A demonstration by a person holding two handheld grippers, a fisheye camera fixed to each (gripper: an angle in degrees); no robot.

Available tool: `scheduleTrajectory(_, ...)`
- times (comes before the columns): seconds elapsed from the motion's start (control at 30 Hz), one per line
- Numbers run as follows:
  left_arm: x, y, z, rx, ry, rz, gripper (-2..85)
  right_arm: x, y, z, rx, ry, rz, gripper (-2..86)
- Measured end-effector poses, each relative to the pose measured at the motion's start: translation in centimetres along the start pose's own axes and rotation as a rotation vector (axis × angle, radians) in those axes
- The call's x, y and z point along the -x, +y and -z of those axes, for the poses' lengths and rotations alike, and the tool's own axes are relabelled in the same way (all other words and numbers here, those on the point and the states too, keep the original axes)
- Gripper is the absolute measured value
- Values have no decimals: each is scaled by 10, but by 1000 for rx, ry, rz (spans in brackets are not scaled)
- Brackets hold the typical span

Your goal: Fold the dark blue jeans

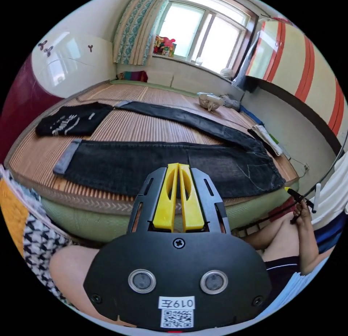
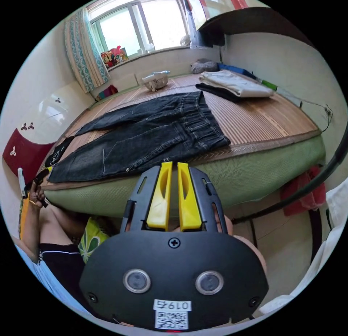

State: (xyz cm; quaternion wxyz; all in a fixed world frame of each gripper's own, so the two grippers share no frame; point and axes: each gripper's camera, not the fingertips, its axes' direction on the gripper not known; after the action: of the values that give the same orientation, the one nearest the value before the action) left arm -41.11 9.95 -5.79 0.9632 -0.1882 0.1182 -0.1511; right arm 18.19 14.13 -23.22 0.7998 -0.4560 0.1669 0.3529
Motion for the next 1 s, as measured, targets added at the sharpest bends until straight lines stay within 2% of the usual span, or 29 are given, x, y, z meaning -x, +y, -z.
scheduleTrajectory(0.13,38,30,-2,23,69,161,9,-6,-9,11,-11,-17,37,-8)
scheduleTrajectory(0.23,64,36,7,5,54,214,10,-24,-16,15,-18,-82,-23,-9)
scheduleTrajectory(0.37,109,40,19,6,53,317,14,-56,-27,36,-112,-71,-116,-4)
scheduleTrajectory(0.63,174,58,40,-22,96,420,40,-97,-48,53,-114,-111,-180,55)
scheduleTrajectory(0.8,215,65,51,-69,206,515,63,-169,-48,67,-181,-307,-444,86)
scheduleTrajectory(1.0,250,72,50,-50,285,590,63,-210,-64,76,-182,-309,-525,90)
